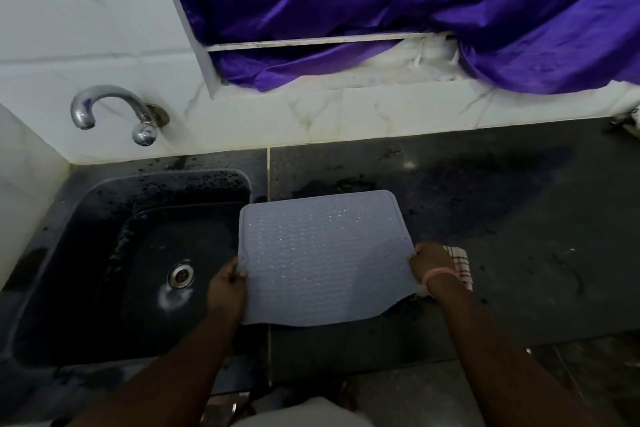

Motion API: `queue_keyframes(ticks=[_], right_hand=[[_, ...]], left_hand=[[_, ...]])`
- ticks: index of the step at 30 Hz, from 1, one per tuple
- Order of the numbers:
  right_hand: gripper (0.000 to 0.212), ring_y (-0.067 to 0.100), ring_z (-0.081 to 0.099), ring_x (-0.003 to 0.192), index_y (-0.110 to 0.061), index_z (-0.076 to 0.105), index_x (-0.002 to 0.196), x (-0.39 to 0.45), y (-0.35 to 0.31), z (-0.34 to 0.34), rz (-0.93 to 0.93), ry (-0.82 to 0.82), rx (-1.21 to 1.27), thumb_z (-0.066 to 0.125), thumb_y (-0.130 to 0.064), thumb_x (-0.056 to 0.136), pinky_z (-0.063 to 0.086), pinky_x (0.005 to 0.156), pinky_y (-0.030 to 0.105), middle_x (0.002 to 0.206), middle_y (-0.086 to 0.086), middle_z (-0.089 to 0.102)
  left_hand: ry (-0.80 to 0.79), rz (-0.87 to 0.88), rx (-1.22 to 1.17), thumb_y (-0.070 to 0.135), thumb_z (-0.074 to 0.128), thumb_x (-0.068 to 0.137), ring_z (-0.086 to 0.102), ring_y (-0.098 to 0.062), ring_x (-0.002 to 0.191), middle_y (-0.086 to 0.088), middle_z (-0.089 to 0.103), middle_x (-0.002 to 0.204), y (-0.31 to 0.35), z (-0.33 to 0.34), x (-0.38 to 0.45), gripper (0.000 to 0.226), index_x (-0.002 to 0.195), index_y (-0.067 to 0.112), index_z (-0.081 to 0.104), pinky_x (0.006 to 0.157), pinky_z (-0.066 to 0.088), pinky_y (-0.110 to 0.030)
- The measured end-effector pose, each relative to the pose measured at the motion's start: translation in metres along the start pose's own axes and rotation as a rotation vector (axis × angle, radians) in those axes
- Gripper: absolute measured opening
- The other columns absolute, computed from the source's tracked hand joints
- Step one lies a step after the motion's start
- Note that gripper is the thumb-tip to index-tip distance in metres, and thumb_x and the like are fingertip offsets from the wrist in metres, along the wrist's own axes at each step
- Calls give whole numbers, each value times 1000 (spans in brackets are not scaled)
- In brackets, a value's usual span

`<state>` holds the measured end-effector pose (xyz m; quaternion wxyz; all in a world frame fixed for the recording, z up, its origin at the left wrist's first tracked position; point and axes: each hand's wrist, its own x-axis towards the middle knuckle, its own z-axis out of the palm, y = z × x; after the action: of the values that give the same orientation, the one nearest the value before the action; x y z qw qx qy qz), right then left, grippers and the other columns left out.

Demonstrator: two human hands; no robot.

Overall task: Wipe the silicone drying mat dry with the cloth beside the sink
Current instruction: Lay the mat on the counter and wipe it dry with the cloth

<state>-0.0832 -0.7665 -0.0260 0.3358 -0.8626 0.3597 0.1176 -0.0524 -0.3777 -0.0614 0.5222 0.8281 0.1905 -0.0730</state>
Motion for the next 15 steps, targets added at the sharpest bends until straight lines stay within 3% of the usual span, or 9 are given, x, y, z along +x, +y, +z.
queue_keyframes(ticks=[2,5,7,9,11,13,15], right_hand=[[19,23,57,84,-7,66,99,-6,2,-1,-30,18,-92,51,-19,97,44,76,28,100,11,66],[22,27,62,86,-6,70,97,-17,10,-3,-105,237,-134,51,-17,96,47,77,29,99,12,69],[20,32,62,95,-4,66,103,-24,22,-1,-98,363,-158,55,-17,92,49,80,34,109,17,66],[39,42,49,120,-8,53,123,-25,35,4,20,355,-231,59,-29,90,43,99,50,135,23,49],[56,45,32,133,-16,42,134,-27,42,6,103,290,-271,61,-42,89,33,106,59,148,23,32],[60,46,32,131,-18,42,131,-25,44,6,100,288,-249,64,-49,85,34,103,61,145,23,32],[52,45,38,125,-17,49,126,-21,47,1,83,308,-212,66,-42,85,38,101,56,139,24,38]], left_hand=[[-2,0,53,15,58,100,59,-30,119,-8,64,130,-5,0,-7,38,137,10,58,103,45,-43],[52,27,159,21,62,98,60,-36,117,-14,66,127,-13,-1,-13,37,133,8,60,100,45,-44],[71,38,215,22,63,97,62,-37,114,-16,67,125,-18,-1,-21,35,129,8,62,96,46,-42],[79,62,238,24,62,97,64,-35,111,-15,68,122,-18,0,-29,36,129,9,61,93,47,-42],[91,67,249,26,62,97,64,-34,111,-14,69,122,-17,1,-34,38,132,11,60,93,48,-42],[91,57,285,28,61,98,64,-37,112,-15,68,123,-19,2,-36,40,134,13,59,93,48,-44],[93,40,282,28,60,97,62,-40,116,-17,66,128,-21,4,-37,45,139,13,55,97,47,-46]])
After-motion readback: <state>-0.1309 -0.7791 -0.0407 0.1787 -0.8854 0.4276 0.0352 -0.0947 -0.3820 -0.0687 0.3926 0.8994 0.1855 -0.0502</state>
